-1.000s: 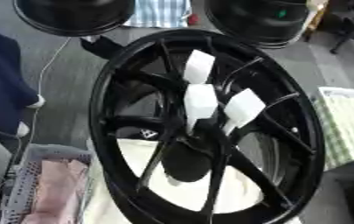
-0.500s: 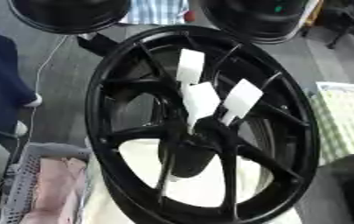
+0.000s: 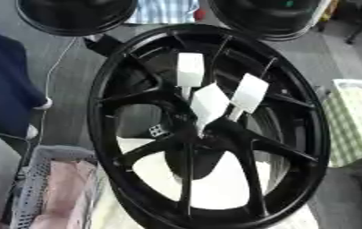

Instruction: Pull the pin out of the wheel hub.

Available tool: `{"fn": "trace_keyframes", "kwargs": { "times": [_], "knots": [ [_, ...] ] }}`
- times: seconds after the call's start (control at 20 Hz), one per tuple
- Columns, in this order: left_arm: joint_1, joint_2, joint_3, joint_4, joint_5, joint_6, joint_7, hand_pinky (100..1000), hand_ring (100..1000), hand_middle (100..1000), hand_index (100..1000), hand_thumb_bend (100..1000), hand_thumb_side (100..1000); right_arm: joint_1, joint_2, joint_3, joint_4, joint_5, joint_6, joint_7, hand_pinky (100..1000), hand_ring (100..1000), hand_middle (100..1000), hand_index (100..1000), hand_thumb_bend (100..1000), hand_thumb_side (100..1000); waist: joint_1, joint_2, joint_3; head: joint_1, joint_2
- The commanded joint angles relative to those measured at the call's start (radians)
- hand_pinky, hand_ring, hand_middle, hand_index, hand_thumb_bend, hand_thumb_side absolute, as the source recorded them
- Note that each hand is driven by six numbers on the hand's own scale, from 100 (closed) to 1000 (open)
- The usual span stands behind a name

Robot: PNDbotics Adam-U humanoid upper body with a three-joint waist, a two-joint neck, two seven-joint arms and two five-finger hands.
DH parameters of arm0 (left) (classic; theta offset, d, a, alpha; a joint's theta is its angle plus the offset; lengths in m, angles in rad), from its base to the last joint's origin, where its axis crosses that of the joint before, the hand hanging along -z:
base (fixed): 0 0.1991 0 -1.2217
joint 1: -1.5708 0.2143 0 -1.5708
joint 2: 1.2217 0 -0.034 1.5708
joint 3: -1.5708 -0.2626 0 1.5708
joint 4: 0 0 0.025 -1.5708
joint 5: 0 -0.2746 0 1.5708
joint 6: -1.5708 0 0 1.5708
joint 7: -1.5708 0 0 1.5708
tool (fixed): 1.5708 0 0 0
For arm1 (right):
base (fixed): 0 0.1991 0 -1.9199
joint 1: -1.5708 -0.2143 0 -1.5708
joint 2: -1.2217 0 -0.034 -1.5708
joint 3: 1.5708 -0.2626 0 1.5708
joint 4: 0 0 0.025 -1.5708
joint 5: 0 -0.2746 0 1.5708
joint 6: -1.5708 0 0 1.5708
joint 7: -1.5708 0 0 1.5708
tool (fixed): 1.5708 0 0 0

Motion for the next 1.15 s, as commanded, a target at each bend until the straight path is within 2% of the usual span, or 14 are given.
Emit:
{"fn": "trace_keyframes", "kwargs": {
  "times": [0.05, 0.2, 0.3, 0.35, 0.5, 0.55, 0.7, 0.9, 1.15],
  "knots": [
    [-0.004, 0.02, 0.013, -0.019, -0.008, -0.006, 0.008, 662, 756, 618, 768, 118, 740, -0.007, -0.028, -0.022, -0.051, 0.002, 0.008, -0.002, 913, 1000, 973, 949, 100, 453, 0.004, -0.023, 0.002, -0.009, 0.001],
    [-0.003, 0.02, 0.015, -0.019, -0.009, -0.009, 0.011, 661, 756, 618, 768, 117, 739, -0.015, -0.029, -0.013, -0.105, 0.022, -0.009, -0.011, 905, 1000, 965, 943, 100, 422, 0.008, -0.026, 0.004, -0.013, 0.003],
    [-0.002, 0.02, 0.015, -0.019, -0.01, -0.01, 0.011, 660, 756, 617, 767, 117, 738, -0.029, -0.033, -0.009, -0.15, 0.038, -0.026, -0.015, 879, 1000, 919, 911, 100, 191, 0.008, -0.027, 0.004, -0.016, 0.005],
    [-0.002, 0.02, 0.015, -0.019, -0.01, -0.01, 0.012, 660, 756, 617, 767, 116, 738, -0.039, -0.034, -0.006, -0.181, 0.046, -0.04, -0.025, 856, 970, 877, 890, 100, 111, 0.008, -0.028, 0.005, -0.017, 0.006],
    [-0.004, 0.02, 0.014, -0.019, -0.01, -0.011, 0.012, 660, 755, 617, 767, 116, 737, -0.065, -0.035, 0.024, -0.305, 0.028, -0.087, -0.058, 817, 899, 808, 843, 100, 100, 0.007, -0.028, 0.009, -0.019, 0.005],
    [-0.005, 0.02, 0.013, -0.019, -0.01, -0.011, 0.011, 659, 755, 617, 767, 115, 737, -0.075, -0.038, 0.043, -0.353, 0.001, -0.1, -0.062, 804, 868, 781, 823, 100, 100, 0.007, -0.029, 0.012, -0.021, 0.006],
    [-0.008, 0.022, 0.009, -0.019, -0.007, -0.01, 0.009, 659, 755, 616, 766, 114, 735, -0.129, -0.075, 0.117, -0.457, -0.105, -0.121, -0.041, 803, 854, 770, 795, 100, 100, 0.005, -0.033, 0.022, -0.033, 0.009],
    [-0.009, 0.024, 0.003, -0.019, -0.004, -0.008, 0.002, 658, 755, 616, 766, 114, 735, -0.25, -0.125, 0.214, -0.501, -0.172, -0.128, 0.046, 807, 852, 774, 790, 100, 100, -0.001, -0.039, 0.037, -0.049, 0.007],
    [-0.01, 0.029, -0.001, -0.019, -0.003, -0.006, -0.002, 657, 755, 616, 766, 115, 735, -0.384, -0.136, 0.289, -0.521, -0.155, -0.142, 0.16, 799, 839, 761, 778, 100, 100, -0.009, -0.042, 0.051, -0.058, 0.009]
  ]
}}
